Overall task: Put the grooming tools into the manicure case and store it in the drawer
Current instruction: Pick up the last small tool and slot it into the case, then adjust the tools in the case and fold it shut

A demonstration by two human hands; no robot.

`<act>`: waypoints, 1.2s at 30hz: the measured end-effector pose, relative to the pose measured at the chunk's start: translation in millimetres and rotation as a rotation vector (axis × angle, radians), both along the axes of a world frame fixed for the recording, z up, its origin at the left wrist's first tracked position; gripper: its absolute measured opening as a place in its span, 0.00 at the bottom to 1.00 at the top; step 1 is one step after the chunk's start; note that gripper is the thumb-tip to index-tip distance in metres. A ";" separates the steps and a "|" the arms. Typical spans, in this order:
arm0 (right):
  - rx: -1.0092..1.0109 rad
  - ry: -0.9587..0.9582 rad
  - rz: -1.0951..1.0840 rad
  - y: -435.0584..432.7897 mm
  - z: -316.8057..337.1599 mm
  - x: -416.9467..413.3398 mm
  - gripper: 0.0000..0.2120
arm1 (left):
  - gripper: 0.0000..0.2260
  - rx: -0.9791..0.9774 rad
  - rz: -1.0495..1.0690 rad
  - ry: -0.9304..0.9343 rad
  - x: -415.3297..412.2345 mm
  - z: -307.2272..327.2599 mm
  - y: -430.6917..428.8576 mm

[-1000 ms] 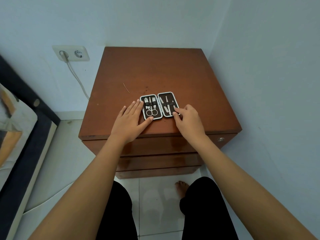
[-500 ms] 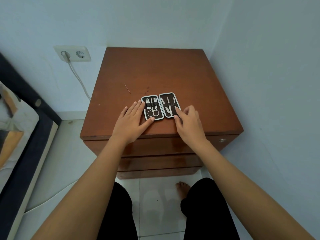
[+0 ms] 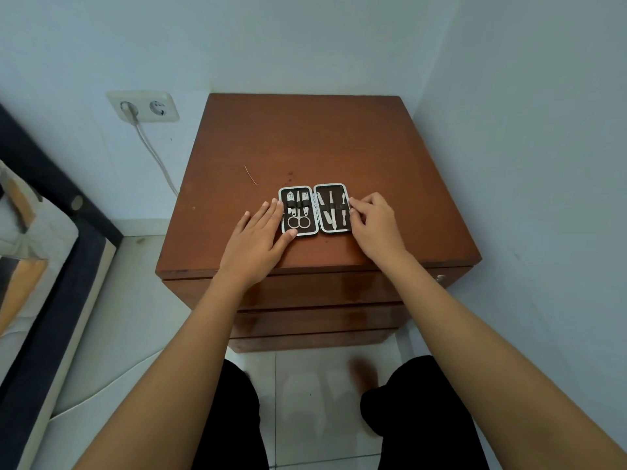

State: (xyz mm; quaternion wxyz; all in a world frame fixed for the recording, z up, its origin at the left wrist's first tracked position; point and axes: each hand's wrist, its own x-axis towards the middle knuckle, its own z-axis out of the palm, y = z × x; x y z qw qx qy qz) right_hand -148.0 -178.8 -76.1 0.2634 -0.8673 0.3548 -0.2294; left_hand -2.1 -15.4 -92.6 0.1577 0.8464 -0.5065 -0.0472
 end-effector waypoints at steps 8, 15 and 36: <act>-0.018 -0.015 0.057 1.1 -4.5 -3.2 0.17 | 0.25 -0.075 0.008 0.105 0.3 3.3 -1.3; -0.021 -0.040 0.007 0.6 -8.0 -0.9 0.17 | 0.14 -0.393 0.447 0.299 25.5 25.3 -26.7; -0.016 -0.058 -0.019 -0.4 -12.5 -1.7 0.17 | 0.11 -0.273 0.732 0.180 54.1 24.2 -75.3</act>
